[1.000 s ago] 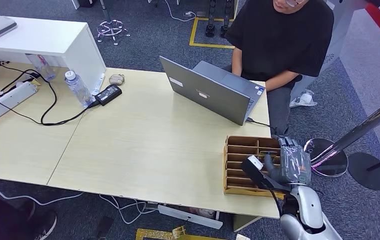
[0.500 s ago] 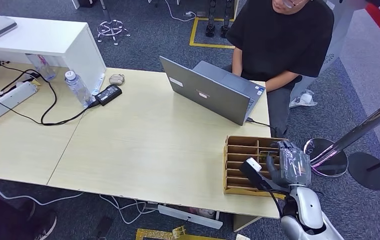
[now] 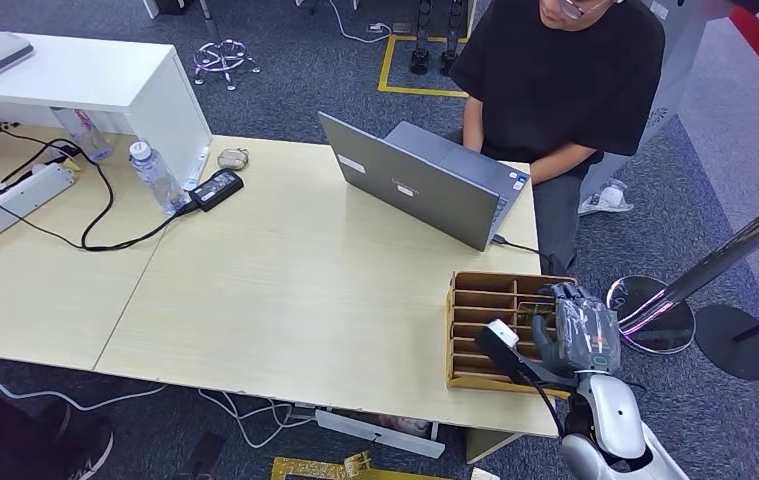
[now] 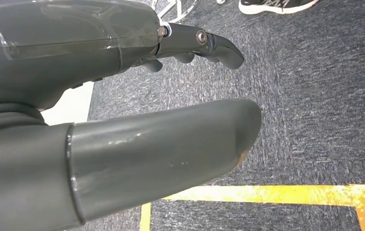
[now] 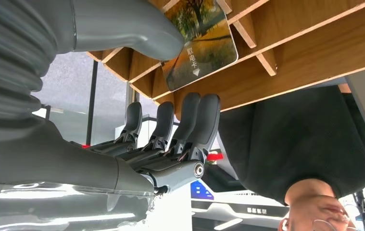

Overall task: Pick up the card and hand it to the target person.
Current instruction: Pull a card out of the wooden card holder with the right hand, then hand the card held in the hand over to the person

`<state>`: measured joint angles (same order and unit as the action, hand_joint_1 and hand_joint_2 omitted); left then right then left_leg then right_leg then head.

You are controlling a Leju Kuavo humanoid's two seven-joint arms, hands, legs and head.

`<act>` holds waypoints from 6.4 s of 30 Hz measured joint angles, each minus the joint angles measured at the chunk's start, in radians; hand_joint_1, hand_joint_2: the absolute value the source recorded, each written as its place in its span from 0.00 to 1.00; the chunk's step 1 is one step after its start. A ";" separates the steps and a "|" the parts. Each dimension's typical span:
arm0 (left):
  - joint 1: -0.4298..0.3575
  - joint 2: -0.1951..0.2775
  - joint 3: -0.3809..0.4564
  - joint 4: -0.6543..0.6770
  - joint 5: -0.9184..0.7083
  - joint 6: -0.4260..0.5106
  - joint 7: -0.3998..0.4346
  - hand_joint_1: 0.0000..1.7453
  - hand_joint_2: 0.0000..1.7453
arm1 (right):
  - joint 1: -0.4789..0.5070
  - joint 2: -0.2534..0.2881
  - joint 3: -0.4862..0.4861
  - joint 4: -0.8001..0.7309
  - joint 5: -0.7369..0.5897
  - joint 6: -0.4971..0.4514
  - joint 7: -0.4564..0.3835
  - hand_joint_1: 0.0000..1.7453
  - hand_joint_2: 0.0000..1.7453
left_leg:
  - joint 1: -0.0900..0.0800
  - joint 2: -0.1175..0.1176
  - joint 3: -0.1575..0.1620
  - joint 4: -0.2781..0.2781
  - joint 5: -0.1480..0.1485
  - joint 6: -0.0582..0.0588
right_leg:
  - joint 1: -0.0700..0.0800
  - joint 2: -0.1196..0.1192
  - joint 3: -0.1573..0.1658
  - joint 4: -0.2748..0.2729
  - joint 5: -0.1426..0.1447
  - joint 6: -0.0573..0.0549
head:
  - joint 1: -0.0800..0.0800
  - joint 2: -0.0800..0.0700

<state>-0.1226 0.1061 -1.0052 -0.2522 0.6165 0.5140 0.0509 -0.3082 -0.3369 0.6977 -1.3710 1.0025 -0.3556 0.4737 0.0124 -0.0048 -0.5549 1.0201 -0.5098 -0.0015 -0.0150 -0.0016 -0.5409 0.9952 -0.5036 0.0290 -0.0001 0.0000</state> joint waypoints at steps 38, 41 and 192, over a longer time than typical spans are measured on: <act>0.000 0.000 0.000 0.000 0.000 0.001 0.001 0.00 0.00 | -0.002 0.000 0.028 0.000 -0.008 0.030 0.005 0.78 1.00 | 0.000 0.000 0.000 0.000 0.000 0.000 | 0.000 0.000 0.000 0.000 0.000 0.000 | 0.000 0.000; 0.000 0.000 0.000 0.000 0.000 0.001 0.001 0.00 0.00 | -0.003 0.000 0.030 0.000 -0.008 0.030 0.005 0.77 1.00 | 0.000 0.000 0.000 0.000 0.000 0.000 | 0.000 0.000 0.000 0.000 0.000 0.000 | 0.000 0.000; -0.001 -0.019 -0.021 0.000 -0.061 -0.067 0.055 0.00 0.00 | -0.087 0.036 -0.150 0.164 -0.302 -0.328 -0.350 0.00 1.00 | 0.000 0.000 0.000 0.000 0.000 0.000 | 0.000 0.000 0.000 0.000 0.000 0.000 | 0.000 0.000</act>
<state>-0.1234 0.0867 -1.0264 -0.2522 0.5551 0.4475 0.1063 -0.3950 -0.3013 0.5475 -1.2075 0.7005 -0.6832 0.1242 0.0124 -0.0049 -0.5549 1.0202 -0.5097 -0.0015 -0.0151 -0.0018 -0.5407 0.9951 -0.5036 0.0290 -0.0001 0.0000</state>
